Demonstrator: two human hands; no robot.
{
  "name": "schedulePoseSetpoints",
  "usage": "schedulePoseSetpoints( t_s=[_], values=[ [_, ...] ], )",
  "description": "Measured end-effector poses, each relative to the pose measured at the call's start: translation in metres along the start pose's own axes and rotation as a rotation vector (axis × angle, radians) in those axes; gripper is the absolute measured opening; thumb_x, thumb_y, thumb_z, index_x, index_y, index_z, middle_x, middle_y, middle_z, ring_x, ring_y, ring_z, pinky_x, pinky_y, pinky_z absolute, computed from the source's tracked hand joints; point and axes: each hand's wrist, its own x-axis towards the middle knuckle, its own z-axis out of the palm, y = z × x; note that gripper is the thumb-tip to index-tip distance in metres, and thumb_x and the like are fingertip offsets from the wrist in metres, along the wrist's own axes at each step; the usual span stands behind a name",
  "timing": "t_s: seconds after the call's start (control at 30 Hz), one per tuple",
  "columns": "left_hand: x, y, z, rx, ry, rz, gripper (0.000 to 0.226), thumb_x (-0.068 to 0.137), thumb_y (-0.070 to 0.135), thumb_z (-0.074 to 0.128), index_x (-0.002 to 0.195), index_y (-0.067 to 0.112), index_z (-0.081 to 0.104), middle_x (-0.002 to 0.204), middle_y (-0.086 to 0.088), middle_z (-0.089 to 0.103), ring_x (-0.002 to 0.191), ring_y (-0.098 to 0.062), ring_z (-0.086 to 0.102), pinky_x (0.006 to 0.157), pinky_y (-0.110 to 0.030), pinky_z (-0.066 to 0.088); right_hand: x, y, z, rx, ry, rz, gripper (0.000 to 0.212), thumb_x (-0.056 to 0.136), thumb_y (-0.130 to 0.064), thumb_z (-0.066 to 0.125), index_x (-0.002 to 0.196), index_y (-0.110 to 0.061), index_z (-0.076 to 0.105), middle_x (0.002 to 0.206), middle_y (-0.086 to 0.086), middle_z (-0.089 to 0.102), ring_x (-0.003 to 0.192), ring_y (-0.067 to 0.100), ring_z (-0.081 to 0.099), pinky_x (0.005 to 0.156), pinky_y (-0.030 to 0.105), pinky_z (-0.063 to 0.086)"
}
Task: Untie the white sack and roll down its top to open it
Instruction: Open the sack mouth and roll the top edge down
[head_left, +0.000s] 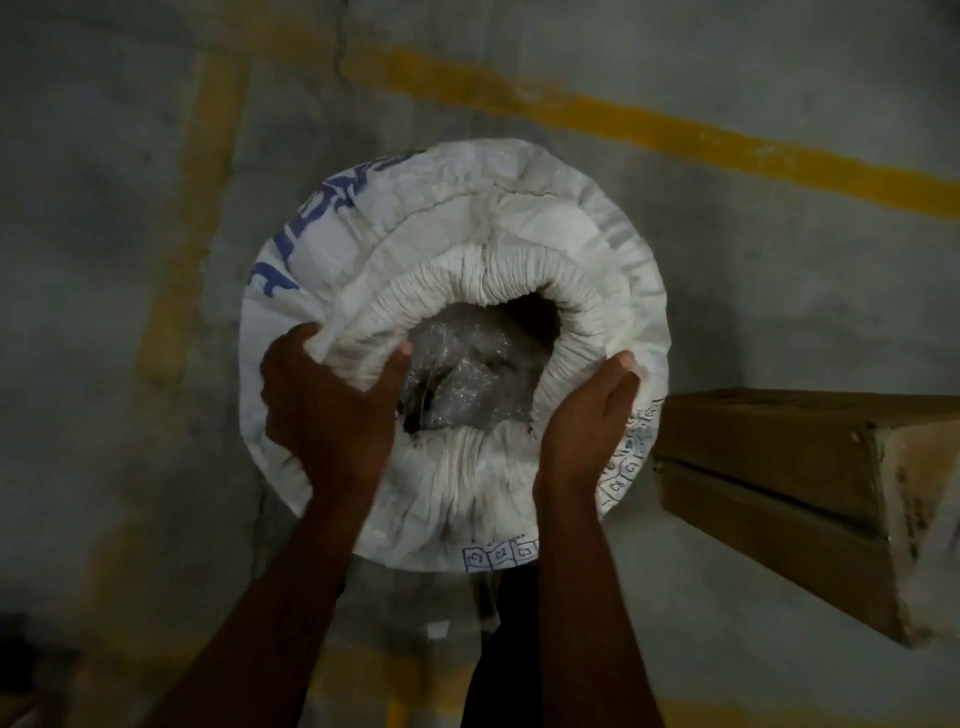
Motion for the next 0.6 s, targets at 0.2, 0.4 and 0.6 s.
schedulePoseSetpoints(
  t_s=[0.2, 0.4, 0.6],
  values=[
    [-0.035, -0.006, 0.019, -0.211, 0.106, -0.37, 0.133, 0.058, 0.05, 0.099, 0.164, 0.021, 0.023, 0.167, -0.014, 0.025, 0.153, -0.036, 0.029, 0.118, -0.054, 0.032, -0.043, 0.036, -0.008, -0.487, 0.089, -0.132, 0.077, 0.094, -0.071, 0.029, 0.152, -0.022, 0.037, 0.151, 0.011, 0.044, 0.138, 0.035, 0.042, 0.111, 0.059, 0.032],
    [-0.026, -0.028, 0.056, -0.512, 0.082, -0.476, 0.085, 0.08, 0.031, 0.091, 0.144, 0.008, 0.041, 0.136, -0.004, 0.057, 0.118, -0.014, 0.057, 0.087, -0.015, 0.048, -0.027, 0.07, 0.018, -0.599, 0.059, -0.178, 0.057, 0.105, -0.051, 0.034, 0.134, -0.005, 0.05, 0.13, 0.021, 0.055, 0.122, 0.043, 0.052, 0.099, 0.057, 0.041],
    [-0.031, -0.056, 0.038, -0.656, -0.034, -0.338, 0.054, 0.095, 0.032, 0.077, 0.14, 0.014, 0.054, 0.136, 0.0, 0.066, 0.125, -0.017, 0.065, 0.106, -0.023, 0.053, -0.025, 0.071, 0.0, -0.118, 0.085, -0.187, 0.041, 0.113, -0.036, 0.035, 0.138, -0.009, 0.051, 0.13, -0.007, 0.056, 0.122, 0.013, 0.054, 0.105, 0.025, 0.045]
  ],
)
